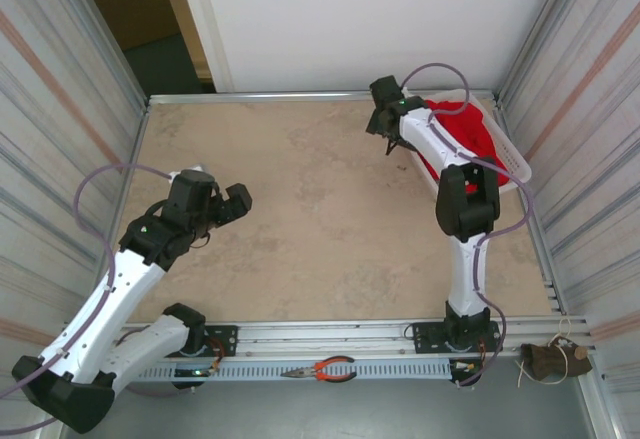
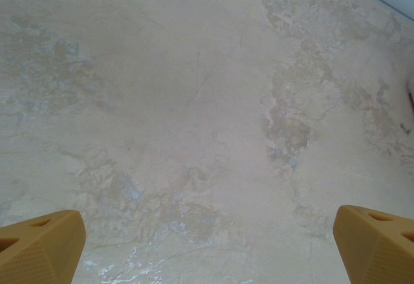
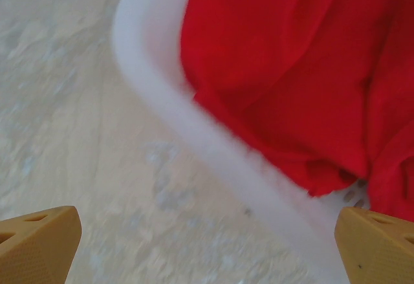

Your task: Fold the inside-out t-shirt

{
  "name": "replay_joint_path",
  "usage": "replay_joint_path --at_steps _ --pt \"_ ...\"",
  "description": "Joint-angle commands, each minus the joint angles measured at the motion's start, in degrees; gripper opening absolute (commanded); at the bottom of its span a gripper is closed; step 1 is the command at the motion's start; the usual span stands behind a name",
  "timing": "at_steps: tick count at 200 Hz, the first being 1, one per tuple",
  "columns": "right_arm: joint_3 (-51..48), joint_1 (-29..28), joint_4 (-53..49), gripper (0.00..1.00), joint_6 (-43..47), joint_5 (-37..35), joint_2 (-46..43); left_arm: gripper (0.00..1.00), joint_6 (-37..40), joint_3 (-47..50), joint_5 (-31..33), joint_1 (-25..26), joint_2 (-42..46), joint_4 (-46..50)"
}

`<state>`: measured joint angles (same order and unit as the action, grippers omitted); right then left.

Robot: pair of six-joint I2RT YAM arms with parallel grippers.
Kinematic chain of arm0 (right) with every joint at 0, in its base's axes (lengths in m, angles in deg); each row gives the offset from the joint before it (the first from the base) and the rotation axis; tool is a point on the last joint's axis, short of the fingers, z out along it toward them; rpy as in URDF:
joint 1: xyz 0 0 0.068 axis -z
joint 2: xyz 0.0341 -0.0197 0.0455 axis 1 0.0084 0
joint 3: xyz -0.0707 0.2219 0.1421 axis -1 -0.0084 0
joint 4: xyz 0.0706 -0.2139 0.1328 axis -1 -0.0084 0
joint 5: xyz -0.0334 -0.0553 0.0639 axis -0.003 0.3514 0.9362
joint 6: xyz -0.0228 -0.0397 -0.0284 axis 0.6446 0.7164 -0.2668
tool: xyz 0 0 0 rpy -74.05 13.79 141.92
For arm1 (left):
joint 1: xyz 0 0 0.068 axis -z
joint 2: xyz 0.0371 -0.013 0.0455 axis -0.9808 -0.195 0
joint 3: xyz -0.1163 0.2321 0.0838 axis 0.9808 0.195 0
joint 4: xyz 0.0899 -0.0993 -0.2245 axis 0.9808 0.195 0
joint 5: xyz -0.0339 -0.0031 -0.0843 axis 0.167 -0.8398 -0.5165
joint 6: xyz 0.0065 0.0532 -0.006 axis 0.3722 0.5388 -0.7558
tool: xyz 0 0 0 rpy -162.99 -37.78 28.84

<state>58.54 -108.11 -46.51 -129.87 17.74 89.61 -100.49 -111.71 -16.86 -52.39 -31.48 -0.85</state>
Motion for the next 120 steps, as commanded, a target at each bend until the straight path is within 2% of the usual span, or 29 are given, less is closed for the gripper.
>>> replay_joint_path --at_steps 1,29,62,89,120 --pt "6.54 2.44 -6.05 0.99 -0.50 -2.11 3.65 0.99 -0.77 -1.81 1.92 0.55 0.68 1.85" --pt "12.32 5.19 -9.86 0.99 0.83 1.08 4.78 0.99 -0.59 -2.07 2.14 0.57 0.59 1.93" --pt "6.44 3.93 -3.41 0.99 4.13 7.34 -3.44 0.99 -0.90 -1.81 1.44 0.54 -0.30 1.16" --pt "4.58 0.45 -3.06 0.98 4.28 12.49 -5.60 0.99 -1.31 -1.72 0.86 1.05 -1.27 0.79" --pt "1.93 -5.09 -1.03 0.98 3.24 10.42 -4.51 0.99 -1.79 -1.42 0.87 1.75 -1.58 0.01"
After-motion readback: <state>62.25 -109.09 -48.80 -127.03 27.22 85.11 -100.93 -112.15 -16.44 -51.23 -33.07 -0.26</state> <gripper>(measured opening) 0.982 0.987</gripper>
